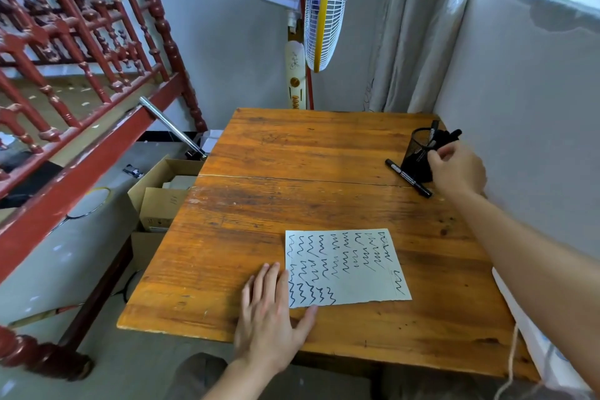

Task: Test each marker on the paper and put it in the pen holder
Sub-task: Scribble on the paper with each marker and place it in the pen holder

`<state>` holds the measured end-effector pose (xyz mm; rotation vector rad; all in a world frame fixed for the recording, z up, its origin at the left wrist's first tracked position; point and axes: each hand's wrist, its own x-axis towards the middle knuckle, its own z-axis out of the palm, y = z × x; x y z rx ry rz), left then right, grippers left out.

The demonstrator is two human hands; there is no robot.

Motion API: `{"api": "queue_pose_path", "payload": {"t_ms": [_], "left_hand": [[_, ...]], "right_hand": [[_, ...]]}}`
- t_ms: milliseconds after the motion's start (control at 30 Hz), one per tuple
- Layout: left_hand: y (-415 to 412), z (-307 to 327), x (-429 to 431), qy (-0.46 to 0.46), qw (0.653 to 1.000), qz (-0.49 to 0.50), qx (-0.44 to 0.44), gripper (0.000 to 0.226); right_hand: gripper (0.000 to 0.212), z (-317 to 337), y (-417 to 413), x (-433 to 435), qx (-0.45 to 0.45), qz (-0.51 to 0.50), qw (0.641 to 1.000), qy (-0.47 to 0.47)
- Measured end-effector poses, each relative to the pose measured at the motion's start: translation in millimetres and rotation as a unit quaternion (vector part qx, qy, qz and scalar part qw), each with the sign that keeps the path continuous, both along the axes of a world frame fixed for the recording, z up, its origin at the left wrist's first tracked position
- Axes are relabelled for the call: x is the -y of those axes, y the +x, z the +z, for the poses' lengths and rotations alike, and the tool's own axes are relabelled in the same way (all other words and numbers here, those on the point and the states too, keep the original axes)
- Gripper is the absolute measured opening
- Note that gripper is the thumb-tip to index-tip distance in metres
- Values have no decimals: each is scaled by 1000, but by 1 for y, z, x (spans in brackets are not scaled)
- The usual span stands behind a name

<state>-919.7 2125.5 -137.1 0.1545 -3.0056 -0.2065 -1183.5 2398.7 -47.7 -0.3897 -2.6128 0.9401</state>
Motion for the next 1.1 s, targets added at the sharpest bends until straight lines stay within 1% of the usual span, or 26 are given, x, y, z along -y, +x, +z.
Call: {"api": "queue_pose_path", "payload": {"t_ms": [33,100,200,267,367,433,467,533,567,600,667,767,833,867,967,1033,1067,1100], "left_hand": [[-1,0,0,0,1000,0,-2,77],[-1,1,-1,1,1000,-1,-8,76],[-1,0,-2,3,1000,-1,-14,76],[0,1,-3,4,1000,1,-12,76],[-1,-1,-2,9,1000,-1,-19,76],[-3,-3,0,5,1000,-5,-28,76],[-5,-5,0,3,999,-3,-34,75],[-8,-7,3,4,999,7,-32,75],[1,0,-6,12,999,-2,-37,75],[9,5,-13,14,999,-15,-47,75],[7,2,-9,39,998,-19,-54,73],[3,2,-1,110,986,-13,-122,61],[4,7,-9,216,962,-12,-164,57],[6,15,-19,286,943,-14,-169,56],[11,29,-47,480,868,-27,-124,45],[14,37,-57,560,823,-24,-92,35],[15,40,-59,581,809,-23,-81,31],[17,43,-58,589,804,-27,-71,28]], "right_hand": [[23,-8,3,0,21,20,999,26],[30,-25,5,-1,90,48,991,91],[45,-44,2,1,179,51,974,133],[46,-49,1,3,203,45,967,149],[35,-55,1,4,191,48,968,156],[30,-53,6,11,192,67,972,121],[29,-48,12,15,195,86,974,80],[24,-42,24,26,190,129,972,-56],[20,-27,54,20,165,150,968,-120],[17,-15,85,16,143,177,961,-156],[14,-10,119,23,119,233,945,-197],[10,-12,172,38,118,298,920,-227],[8,-17,199,42,119,317,909,-243],[9,-19,212,44,117,326,906,-245],[11,-29,241,48,102,341,901,-250],[10,-29,252,49,117,363,891,-247],[11,-28,256,48,130,372,886,-245],[13,-27,258,46,138,377,884,-242]]}}
